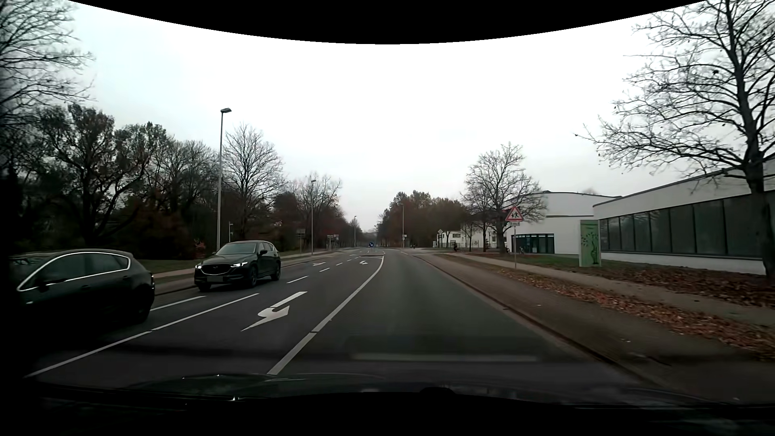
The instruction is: Follow the waypoints while adhering to traffic rules and regulations
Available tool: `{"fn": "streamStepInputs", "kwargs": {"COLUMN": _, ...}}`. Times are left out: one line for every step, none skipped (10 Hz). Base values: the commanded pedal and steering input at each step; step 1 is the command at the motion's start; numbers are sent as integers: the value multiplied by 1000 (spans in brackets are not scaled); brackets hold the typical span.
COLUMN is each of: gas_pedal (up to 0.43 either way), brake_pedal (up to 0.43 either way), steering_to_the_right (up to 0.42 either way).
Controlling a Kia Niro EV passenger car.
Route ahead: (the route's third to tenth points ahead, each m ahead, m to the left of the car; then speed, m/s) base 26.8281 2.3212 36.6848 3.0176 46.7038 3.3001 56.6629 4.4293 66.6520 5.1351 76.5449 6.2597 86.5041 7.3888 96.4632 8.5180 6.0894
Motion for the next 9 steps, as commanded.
{"fn": "streamStepInputs", "kwargs": {"gas_pedal": 370, "brake_pedal": 0, "steering_to_the_right": 1}}
{"fn": "streamStepInputs", "kwargs": {"gas_pedal": 370, "brake_pedal": 0, "steering_to_the_right": 0}}
{"fn": "streamStepInputs", "kwargs": {"gas_pedal": 370, "brake_pedal": 0, "steering_to_the_right": 0}}
{"fn": "streamStepInputs", "kwargs": {"gas_pedal": 370, "brake_pedal": 0, "steering_to_the_right": 0}}
{"fn": "streamStepInputs", "kwargs": {"gas_pedal": 370, "brake_pedal": 0, "steering_to_the_right": -1}}
{"fn": "streamStepInputs", "kwargs": {"gas_pedal": 370, "brake_pedal": 0, "steering_to_the_right": -1}}
{"fn": "streamStepInputs", "kwargs": {"gas_pedal": 370, "brake_pedal": 0, "steering_to_the_right": -3}}
{"fn": "streamStepInputs", "kwargs": {"gas_pedal": 370, "brake_pedal": 0, "steering_to_the_right": -3}}
{"fn": "streamStepInputs", "kwargs": {"gas_pedal": 370, "brake_pedal": 0, "steering_to_the_right": -3}}
